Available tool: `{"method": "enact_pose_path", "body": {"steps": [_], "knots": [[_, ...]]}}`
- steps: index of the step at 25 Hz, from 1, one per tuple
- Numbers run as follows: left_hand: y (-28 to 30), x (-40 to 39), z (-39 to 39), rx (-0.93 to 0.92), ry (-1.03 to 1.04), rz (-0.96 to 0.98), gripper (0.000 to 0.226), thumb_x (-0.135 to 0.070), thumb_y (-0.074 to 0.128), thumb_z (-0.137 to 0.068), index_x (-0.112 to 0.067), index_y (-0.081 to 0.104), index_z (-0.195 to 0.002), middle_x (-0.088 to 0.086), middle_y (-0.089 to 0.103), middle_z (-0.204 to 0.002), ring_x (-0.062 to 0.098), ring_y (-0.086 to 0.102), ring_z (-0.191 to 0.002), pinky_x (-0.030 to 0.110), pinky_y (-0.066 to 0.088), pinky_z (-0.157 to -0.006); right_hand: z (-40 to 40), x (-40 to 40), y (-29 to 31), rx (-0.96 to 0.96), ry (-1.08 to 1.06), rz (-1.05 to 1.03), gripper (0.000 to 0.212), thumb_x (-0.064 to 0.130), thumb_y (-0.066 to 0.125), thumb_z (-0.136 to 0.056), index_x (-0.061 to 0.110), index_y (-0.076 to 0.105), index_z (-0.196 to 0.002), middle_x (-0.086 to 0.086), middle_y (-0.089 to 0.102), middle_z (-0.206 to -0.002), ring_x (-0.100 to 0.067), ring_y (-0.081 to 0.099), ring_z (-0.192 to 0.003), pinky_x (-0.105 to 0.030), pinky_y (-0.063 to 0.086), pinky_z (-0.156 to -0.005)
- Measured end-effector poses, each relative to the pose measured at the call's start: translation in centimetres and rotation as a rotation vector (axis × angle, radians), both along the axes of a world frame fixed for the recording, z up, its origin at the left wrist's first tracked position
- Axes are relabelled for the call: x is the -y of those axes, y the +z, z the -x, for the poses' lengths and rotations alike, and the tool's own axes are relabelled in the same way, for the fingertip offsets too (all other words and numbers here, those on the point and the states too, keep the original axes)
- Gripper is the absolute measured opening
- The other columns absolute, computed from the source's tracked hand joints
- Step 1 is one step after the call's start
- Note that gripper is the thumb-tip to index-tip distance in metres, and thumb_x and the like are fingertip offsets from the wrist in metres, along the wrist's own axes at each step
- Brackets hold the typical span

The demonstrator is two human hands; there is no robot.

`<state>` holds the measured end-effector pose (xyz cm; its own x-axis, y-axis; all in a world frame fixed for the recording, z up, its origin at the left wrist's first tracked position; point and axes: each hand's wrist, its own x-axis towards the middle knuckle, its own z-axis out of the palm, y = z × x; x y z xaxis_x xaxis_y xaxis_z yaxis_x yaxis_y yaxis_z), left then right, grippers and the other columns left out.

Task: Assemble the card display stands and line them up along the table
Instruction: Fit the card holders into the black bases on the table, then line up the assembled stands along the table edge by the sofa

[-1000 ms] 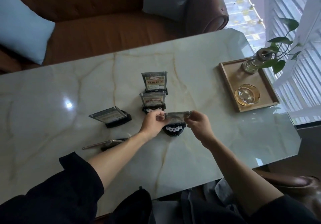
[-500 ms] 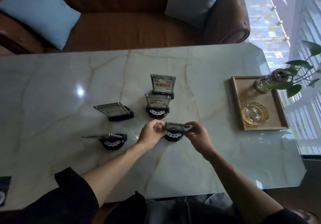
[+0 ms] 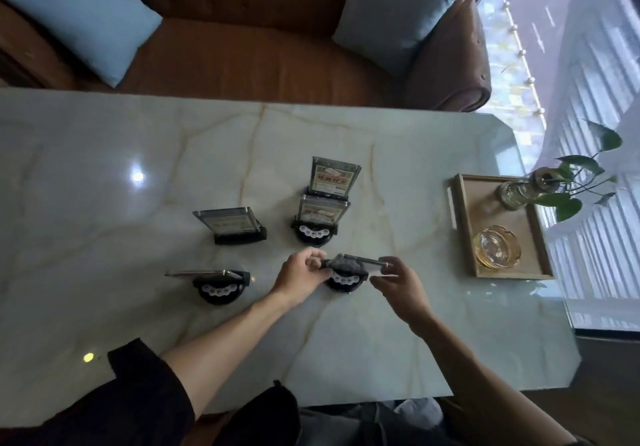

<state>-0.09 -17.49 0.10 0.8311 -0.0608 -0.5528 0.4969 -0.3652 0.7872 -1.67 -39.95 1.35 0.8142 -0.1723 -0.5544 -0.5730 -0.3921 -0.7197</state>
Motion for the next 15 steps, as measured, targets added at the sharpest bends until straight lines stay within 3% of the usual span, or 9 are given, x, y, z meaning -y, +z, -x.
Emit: {"method": "enact_pose_path", "body": {"steps": [3, 6, 10, 13, 15], "knots": [[0.7, 1.0, -1.5, 0.085, -0.114, 0.0, 0.022, -0.025, 0.08, -0.081, -0.019, 0.072, -0.101, -0.003, 0.075, -0.097, 0.013, 0.07, -0.093, 0.013, 0.049, -0.073, -0.4, 0.1, 0.7, 0.092, 0.115, 0.101, 0.024, 0.007, 0.074, -0.084, 0.024, 0.07, -0.101, -0.002, 0.076, -0.086, -0.007, 0.07, -0.074, -0.024, 0.05, -0.062], [1.7, 1.8, -2.1, 0.117, -0.128, -0.03, 0.018, -0.034, 0.076, -0.085, -0.017, 0.073, -0.09, -0.004, 0.077, -0.09, 0.01, 0.071, -0.086, 0.01, 0.046, -0.064, -1.0, 0.1, 0.7, 0.174, 0.189, 0.195, 0.016, 0.006, 0.074, -0.082, 0.019, 0.074, -0.09, 0.009, 0.072, -0.075, 0.009, 0.063, -0.067, -0.015, 0.045, -0.061], [2.4, 3.2, -2.3, 0.113, -0.06, -0.065, 0.021, -0.034, 0.077, -0.084, -0.022, 0.066, -0.072, -0.003, 0.078, -0.085, 0.009, 0.072, -0.081, 0.026, 0.054, -0.074, -2.2, 1.4, 0.8, 0.167, 0.183, 0.104, 0.009, 0.011, 0.07, -0.088, 0.015, 0.075, -0.094, 0.01, 0.073, -0.078, 0.012, 0.062, -0.064, -0.019, 0.047, -0.064], [2.5, 5.8, -3.0, 0.145, -0.01, -0.069, 0.023, -0.039, 0.077, -0.082, -0.017, 0.07, -0.08, -0.004, 0.076, -0.084, 0.007, 0.071, -0.08, 0.035, 0.055, -0.076, -3.6, 3.9, 1.0, 0.16, 0.198, 0.035, 0.011, 0.016, 0.066, -0.092, 0.019, 0.076, -0.095, 0.011, 0.072, -0.075, 0.008, 0.061, -0.059, -0.02, 0.048, -0.061], [2.6, 8.2, -4.3, 0.171, 0.046, -0.097, 0.024, -0.042, 0.077, -0.08, -0.019, 0.072, -0.086, -0.006, 0.075, -0.084, 0.007, 0.071, -0.08, 0.032, 0.056, -0.073, -5.3, 6.1, 1.3, 0.149, 0.196, 0.001, 0.012, 0.016, 0.067, -0.09, 0.019, 0.076, -0.097, 0.009, 0.074, -0.079, 0.005, 0.062, -0.061, -0.023, 0.049, -0.062]]}}
